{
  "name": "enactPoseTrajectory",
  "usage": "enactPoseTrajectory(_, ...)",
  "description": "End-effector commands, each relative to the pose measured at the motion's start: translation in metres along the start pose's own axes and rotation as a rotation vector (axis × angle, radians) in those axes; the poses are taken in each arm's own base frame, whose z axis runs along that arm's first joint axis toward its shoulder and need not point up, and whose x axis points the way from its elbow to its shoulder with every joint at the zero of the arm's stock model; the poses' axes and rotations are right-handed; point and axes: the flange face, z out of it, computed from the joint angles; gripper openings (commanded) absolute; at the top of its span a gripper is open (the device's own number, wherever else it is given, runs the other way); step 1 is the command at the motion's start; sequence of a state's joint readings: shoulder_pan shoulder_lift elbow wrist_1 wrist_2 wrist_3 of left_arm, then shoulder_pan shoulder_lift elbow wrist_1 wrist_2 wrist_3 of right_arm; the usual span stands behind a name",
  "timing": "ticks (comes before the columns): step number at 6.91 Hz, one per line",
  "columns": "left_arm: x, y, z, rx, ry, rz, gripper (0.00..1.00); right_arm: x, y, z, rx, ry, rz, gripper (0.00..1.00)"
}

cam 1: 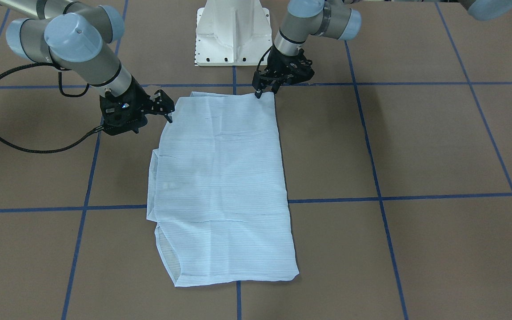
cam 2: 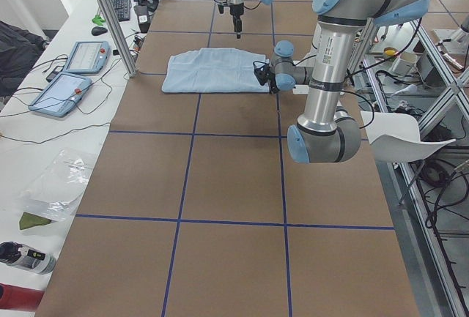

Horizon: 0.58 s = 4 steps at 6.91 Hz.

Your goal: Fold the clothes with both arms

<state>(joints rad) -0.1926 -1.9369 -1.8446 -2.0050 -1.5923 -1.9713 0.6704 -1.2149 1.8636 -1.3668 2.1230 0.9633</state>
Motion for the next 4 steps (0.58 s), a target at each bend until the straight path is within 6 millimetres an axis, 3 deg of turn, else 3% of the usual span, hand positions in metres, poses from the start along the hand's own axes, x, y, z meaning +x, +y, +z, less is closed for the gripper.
enactPoseTrajectory(1,-0.0038,-0.0012,0.0064,0.008,-0.022,0.000,0.72,0.0004,-0.0005,-0.0006,0.001,0.000,0.001,1.00)
enactPoseTrajectory(3,-0.0028,-0.0006,0.0056,0.006,-0.021,-0.001,0.66,0.0004,-0.0005,-0.0006,0.001,0.000,0.001,1.00)
enactPoseTrajectory(4,-0.0016,0.0000,0.0047,0.005,-0.018,-0.004,0.53,-0.0004,-0.0008,-0.0010,0.002,-0.001,0.000,1.00)
